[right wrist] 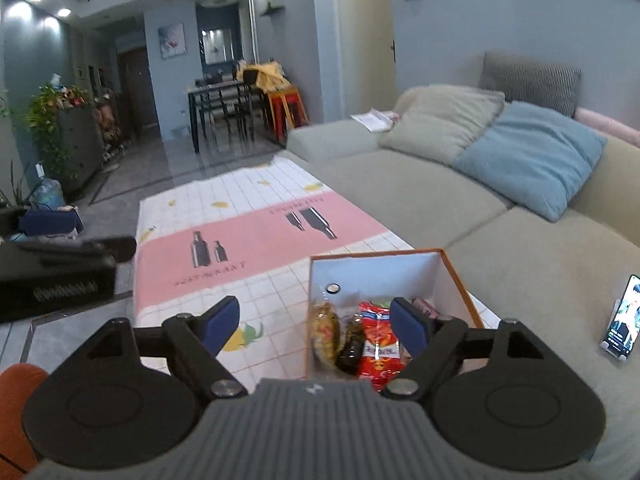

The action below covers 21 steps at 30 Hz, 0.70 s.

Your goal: Organize snacks

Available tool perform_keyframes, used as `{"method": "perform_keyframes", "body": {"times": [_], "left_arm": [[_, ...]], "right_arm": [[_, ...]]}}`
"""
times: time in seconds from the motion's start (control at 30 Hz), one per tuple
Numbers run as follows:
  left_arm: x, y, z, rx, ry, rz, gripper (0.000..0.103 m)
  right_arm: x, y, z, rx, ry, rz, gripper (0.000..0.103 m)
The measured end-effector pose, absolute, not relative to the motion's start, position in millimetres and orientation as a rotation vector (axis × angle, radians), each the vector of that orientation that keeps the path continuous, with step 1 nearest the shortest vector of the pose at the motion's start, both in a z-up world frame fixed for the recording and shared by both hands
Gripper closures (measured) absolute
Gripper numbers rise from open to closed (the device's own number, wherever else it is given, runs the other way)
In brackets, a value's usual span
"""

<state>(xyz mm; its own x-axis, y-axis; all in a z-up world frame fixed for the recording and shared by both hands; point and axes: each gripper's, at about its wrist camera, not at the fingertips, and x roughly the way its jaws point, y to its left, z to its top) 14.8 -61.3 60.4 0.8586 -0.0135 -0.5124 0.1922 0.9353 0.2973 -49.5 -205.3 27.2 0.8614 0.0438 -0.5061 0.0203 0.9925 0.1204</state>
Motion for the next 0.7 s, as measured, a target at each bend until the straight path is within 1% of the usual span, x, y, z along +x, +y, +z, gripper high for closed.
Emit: {"method": "perform_keyframes", "body": {"times": [0.13, 0.3, 0.43, 0.7], "left_arm": [[7, -55, 42, 0.309, 0.595, -0.128, 0.023], [0, -53, 11, 0.341, 0.686, -0.169, 0.023], [4, -52, -5, 0.330, 0.771, -0.180, 0.023], [12, -53, -23, 0.328, 0.856, -0.175, 0.023]], "right_arm": [[-71, -198, 19, 0.121, 0.498, -0.020, 0.023], [-81, -198, 0, 0.121, 0.523, -0.072, 0.023], [-73, -203, -23, 0.146, 0.588, -0.107, 0.023], [-53, -201, -61, 0.143, 0.738, -0.110, 0.023]]}}
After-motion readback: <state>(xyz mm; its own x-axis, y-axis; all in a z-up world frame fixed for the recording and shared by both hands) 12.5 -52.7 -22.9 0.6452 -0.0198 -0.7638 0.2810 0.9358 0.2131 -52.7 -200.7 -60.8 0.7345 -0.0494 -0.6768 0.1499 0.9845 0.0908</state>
